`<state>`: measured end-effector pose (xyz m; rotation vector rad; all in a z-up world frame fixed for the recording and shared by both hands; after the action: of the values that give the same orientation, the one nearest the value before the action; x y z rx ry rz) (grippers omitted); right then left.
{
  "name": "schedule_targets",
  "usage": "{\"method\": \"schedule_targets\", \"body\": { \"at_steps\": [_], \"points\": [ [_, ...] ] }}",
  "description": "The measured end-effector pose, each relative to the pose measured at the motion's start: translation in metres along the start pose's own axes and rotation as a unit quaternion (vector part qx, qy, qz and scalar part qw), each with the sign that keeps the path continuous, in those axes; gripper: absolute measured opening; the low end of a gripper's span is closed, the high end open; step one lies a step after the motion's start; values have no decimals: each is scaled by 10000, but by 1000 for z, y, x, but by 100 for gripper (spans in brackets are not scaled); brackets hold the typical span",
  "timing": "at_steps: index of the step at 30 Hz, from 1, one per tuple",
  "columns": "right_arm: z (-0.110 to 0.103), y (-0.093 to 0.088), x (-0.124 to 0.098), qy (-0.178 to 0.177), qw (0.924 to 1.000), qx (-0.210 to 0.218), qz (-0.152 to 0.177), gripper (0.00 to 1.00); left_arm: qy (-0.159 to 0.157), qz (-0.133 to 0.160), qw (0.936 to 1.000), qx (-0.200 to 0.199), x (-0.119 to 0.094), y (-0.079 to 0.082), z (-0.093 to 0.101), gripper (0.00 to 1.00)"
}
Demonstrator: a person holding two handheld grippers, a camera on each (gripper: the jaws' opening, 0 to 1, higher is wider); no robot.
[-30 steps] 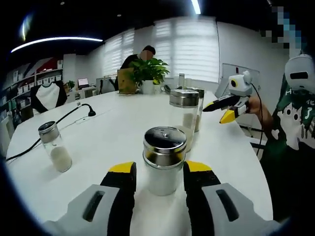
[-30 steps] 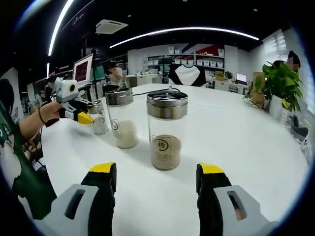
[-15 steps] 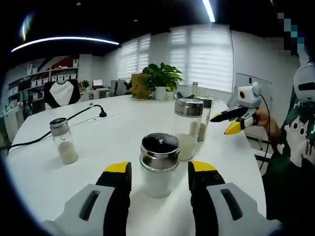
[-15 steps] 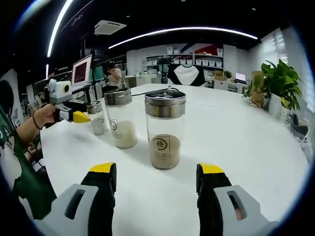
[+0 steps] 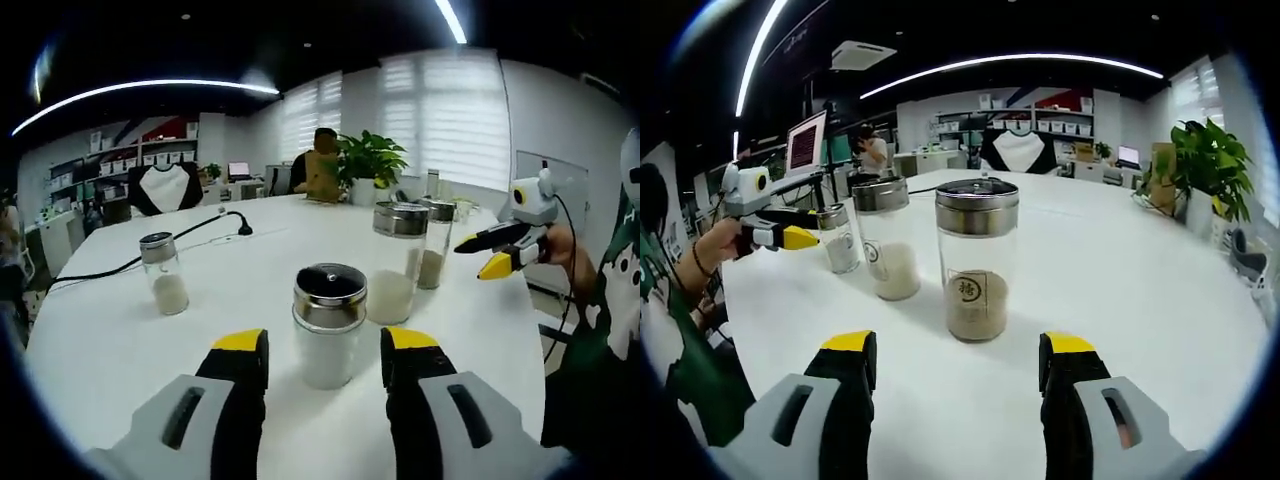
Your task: Rotate the seasoning bottle until the label or dispensing opening points toward the visible target arrow and the bottle remains upright within the marked orientation range
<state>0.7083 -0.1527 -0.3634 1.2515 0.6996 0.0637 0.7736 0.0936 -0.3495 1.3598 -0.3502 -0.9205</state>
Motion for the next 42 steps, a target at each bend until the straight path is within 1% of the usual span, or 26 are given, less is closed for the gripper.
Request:
{"method": "schedule_targets", "body": {
  "at_steps": [5,8,11,13,14,16,17,21,23,24,27,30,31,34,39,42],
  "points": [
    [-1,1,1,12,10000,-3,3,67,128,191,9995,-229,1,2,4,48],
    [-1,1,1,17,10000,-7,2,67,228,274,9987,-368,3,2,5,46],
    [-1,1,1,15,10000,-7,-6,67,313,404,9976,-466,7,4,8,47],
    [-1,0,1,18,10000,-11,-26,67,378,396,9977,-403,9,3,9,47],
    [0,0,1,-1,10000,-10,-20,67,446,413,9973,-418,10,3,9,47],
    [2,0,1,-39,10000,28,0,67,486,418,9970,-439,12,4,10,47],
    [2,1,1,-39,10000,32,10,67,544,477,9962,-492,13,5,10,47],
    [3,1,1,-45,10000,26,10,67,667,460,9954,-511,17,1,12,47],
    [3,1,1,-41,10000,26,7,67,827,509,9930,-672,17,1,9,47],
    [3,1,1,-33,10000,34,12,67,924,588,9918,-655,16,2,8,47],
    [2,0,2,-19,10000,36,-3,67,1082,685,9889,-748,16,3,4,47],
    [1,0,2,7,10000,20,5,67,1064,724,9885,-798,18,3,5,46],
    [1,2,2,18,10000,2,66,67,1089,719,9884,-780,20,3,6,46],
    [0,5,1,10,9999,-24,100,67,1123,705,9880,-795,22,1,6,48],
    [0,4,1,10,10000,-23,96,67,1169,773,9868,-809,22,2,5,46],
    [0,2,1,6,10000,-4,63,67,1151,778,9863,-891,22,2,4,42]
  ]
}}
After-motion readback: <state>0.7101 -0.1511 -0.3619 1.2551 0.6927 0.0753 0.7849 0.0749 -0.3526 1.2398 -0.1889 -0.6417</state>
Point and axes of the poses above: the point that each gripper's makers call its tool centre point, and the gripper's own axes: x roughly forward along the fingers, z roughly to its right, y roughly out of its top, the point moved 2 cm from there along -x, roughly backward along the fingers, and after that the axes turned 11 degrees about -x, right-handed, at the moved point
